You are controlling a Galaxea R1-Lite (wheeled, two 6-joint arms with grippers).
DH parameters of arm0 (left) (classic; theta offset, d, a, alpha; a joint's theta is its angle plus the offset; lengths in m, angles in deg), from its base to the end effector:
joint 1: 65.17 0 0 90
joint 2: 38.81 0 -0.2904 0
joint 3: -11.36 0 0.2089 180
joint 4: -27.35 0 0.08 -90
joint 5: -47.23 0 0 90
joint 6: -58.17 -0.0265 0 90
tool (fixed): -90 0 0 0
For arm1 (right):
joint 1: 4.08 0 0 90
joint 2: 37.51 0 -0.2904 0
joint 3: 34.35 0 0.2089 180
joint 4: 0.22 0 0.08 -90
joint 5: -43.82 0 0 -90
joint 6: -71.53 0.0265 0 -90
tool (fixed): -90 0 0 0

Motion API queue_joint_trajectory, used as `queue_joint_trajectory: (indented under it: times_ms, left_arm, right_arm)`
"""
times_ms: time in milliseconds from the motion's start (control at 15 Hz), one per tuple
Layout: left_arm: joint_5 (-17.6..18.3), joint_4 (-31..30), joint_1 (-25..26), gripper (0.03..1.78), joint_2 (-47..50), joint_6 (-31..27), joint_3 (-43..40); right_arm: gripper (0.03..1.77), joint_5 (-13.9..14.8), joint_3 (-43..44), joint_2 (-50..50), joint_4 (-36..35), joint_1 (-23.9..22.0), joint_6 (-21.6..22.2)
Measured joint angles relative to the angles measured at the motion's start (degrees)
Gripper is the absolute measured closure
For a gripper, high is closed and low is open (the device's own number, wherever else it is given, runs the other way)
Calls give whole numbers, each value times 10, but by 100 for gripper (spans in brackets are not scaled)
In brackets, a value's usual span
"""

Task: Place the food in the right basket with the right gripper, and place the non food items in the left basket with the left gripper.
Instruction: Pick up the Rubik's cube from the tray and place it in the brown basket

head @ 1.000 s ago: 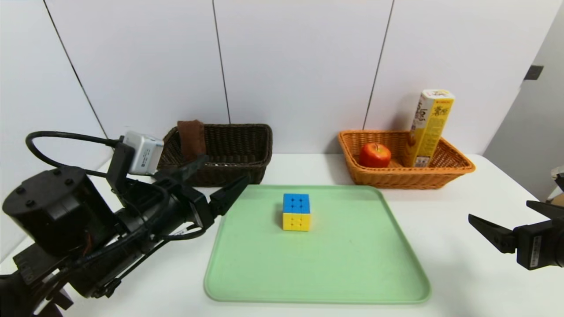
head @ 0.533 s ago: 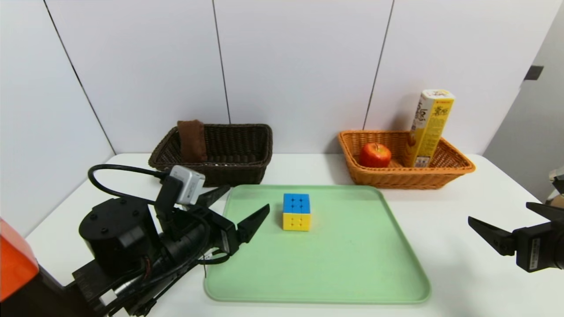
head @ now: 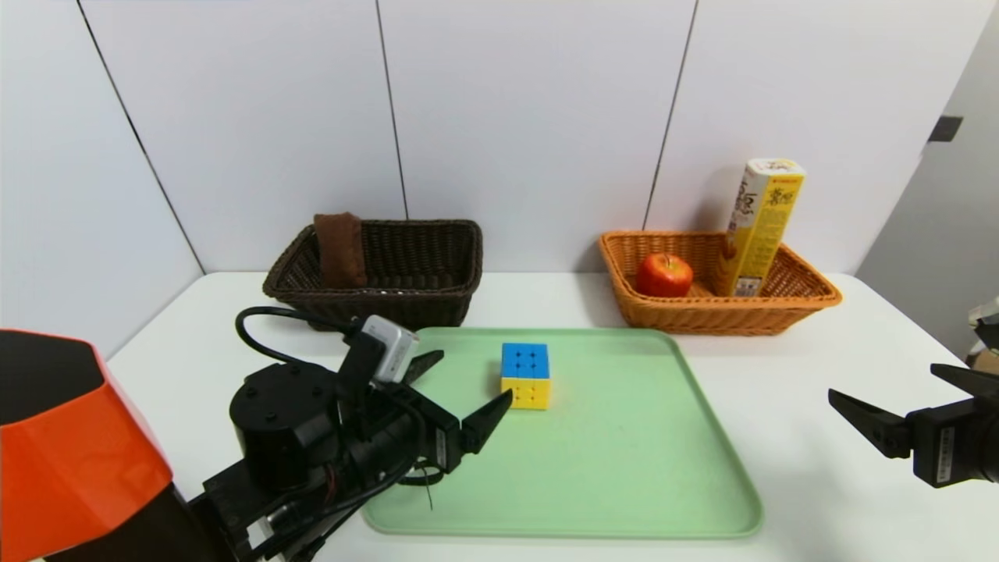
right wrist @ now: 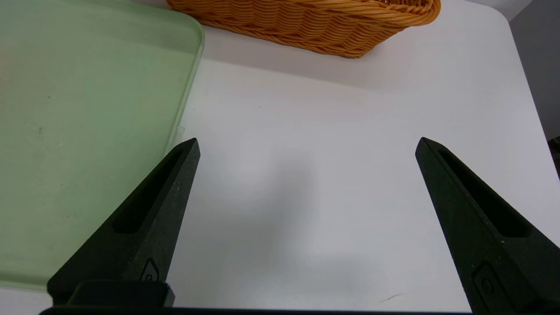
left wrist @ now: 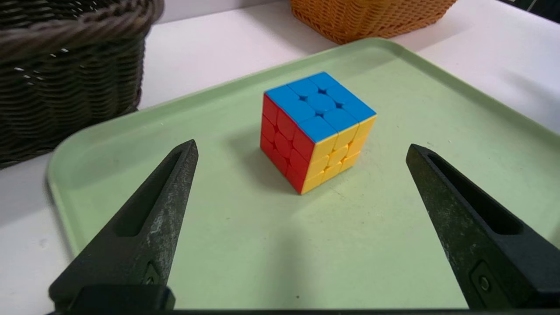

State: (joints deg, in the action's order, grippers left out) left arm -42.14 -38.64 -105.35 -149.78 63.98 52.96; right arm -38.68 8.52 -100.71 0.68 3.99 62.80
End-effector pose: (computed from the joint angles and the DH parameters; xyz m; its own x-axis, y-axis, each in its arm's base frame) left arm 0.2167 -0.1834 0.0694 0.7556 -0.6524 -0.0590 0.6456 0.7569 -0.1017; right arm 0.1629 0.0196 0.1481 0.9333 0.0005 -0.3590 -0.0729 0.9794 -0.1882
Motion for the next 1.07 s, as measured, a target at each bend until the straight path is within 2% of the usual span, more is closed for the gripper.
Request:
queue_joint_trajectory:
  times_ms: [333, 600, 1067]
  left_arm:
    - [-12, 0, -15, 12, -51, -4, 39]
    - [-45, 0, -19, 12, -98, -29, 83]
    - [-55, 0, -28, 12, -141, -31, 134]
  right_arm:
    - [10, -1, -2, -3, 0, 0, 0]
    - [10, -1, -2, -9, -1, 0, -1]
    - [9, 1, -1, -15, -1, 0, 0]
